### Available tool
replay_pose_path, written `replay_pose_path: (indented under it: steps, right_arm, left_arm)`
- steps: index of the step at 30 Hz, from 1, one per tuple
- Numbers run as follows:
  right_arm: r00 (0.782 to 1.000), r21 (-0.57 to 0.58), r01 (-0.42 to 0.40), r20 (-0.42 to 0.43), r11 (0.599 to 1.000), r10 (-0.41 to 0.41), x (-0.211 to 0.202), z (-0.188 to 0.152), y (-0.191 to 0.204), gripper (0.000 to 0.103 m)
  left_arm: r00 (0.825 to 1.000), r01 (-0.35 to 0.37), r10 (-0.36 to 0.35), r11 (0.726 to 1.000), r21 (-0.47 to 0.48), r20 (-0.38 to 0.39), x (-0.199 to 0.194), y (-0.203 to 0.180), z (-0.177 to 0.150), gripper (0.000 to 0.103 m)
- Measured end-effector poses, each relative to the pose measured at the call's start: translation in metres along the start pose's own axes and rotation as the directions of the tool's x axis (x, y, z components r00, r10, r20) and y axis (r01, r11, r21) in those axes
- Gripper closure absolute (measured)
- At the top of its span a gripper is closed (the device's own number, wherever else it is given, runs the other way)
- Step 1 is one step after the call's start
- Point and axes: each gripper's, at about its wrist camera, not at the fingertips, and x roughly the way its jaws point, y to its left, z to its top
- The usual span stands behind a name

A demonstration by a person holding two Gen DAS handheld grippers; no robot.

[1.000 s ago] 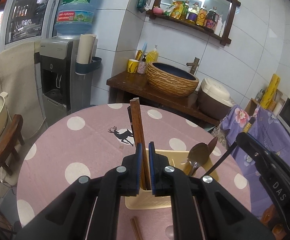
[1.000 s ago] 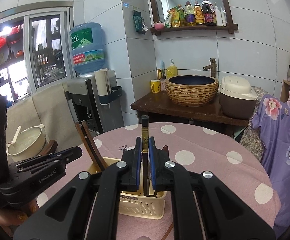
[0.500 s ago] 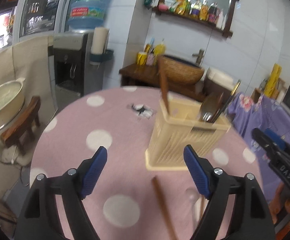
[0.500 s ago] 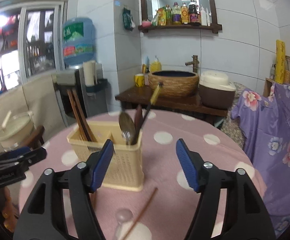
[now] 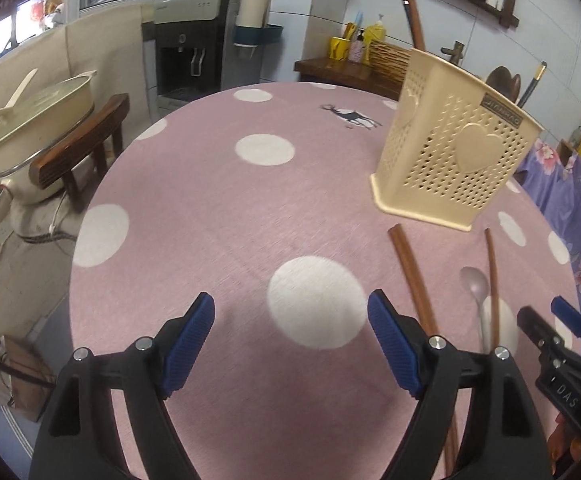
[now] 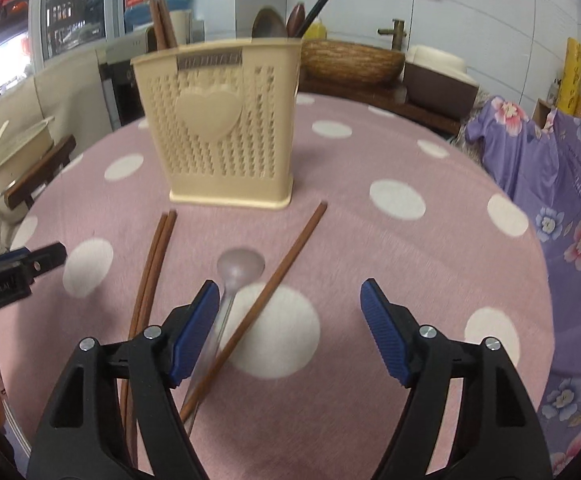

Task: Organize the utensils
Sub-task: 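Move both tools over the remaining brown chopsticks on the table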

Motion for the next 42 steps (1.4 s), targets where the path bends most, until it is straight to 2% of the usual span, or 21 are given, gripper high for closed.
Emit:
replay_pose_path:
  steps: [6, 11, 16, 22, 25, 31, 36, 39, 42]
  right_arm:
    - [0.998, -0.034, -0.012, -0.06, 0.999, 0.01, 0.003, -0.02, 0.014, 0.03]
    - [0.997, -0.059, 0.015, -0.073, 0.998, -0.02, 0.004, -0.026, 0.02, 0.03]
    - [0.996, -0.056, 0.006, -0.085, 0.998, -0.011, 0.003, -0.026, 0.016, 0.029]
    - [0.984, -0.001, 0.123, -0.128, 0.992, -0.122, -0.001, -0.031, -0.018, 0.029]
    - [0.991, 0.053, 0.092, -0.107, 0.994, -0.086, -0.009, -0.032, -0.031, 0.029]
    - [0.996, 0.058, 0.051, -0.077, 0.997, -0.046, -0.015, -0.033, -0.028, 0.029]
    - [0.997, 0.063, 0.038, -0.076, 0.997, -0.033, -0.015, -0.033, -0.027, 0.029]
    - [0.997, 0.072, 0.033, -0.074, 0.997, -0.028, -0.015, -0.034, -0.03, 0.029]
    - [0.997, 0.078, 0.037, -0.074, 0.996, -0.031, -0.016, -0.035, -0.033, 0.029]
  left_arm:
    - [1.0, 0.005, -0.005, 1.0, 0.009, -0.002, -0.006, 0.003, -0.009, 0.025]
    - [1.0, 0.023, -0.022, 0.999, 0.028, -0.013, -0.004, -0.006, -0.012, 0.025]
    - [0.999, 0.042, -0.041, 0.998, 0.039, -0.023, -0.003, -0.013, -0.015, 0.025]
    - [0.998, 0.056, -0.052, 0.995, 0.087, -0.044, 0.0, -0.03, -0.021, 0.025]
    - [0.997, 0.067, -0.062, 0.992, 0.106, -0.053, 0.003, -0.041, -0.024, 0.025]
    - [0.998, 0.055, -0.048, 0.983, 0.175, -0.047, 0.004, -0.067, -0.028, 0.025]
    - [0.999, 0.008, 0.003, 0.978, 0.21, -0.051, 0.01, -0.077, -0.032, 0.025]
    - [0.997, 0.014, 0.003, 0.977, 0.212, -0.082, 0.017, -0.081, -0.035, 0.024]
    - [0.997, 0.007, 0.009, 0.979, 0.206, -0.076, 0.018, -0.079, -0.036, 0.024]
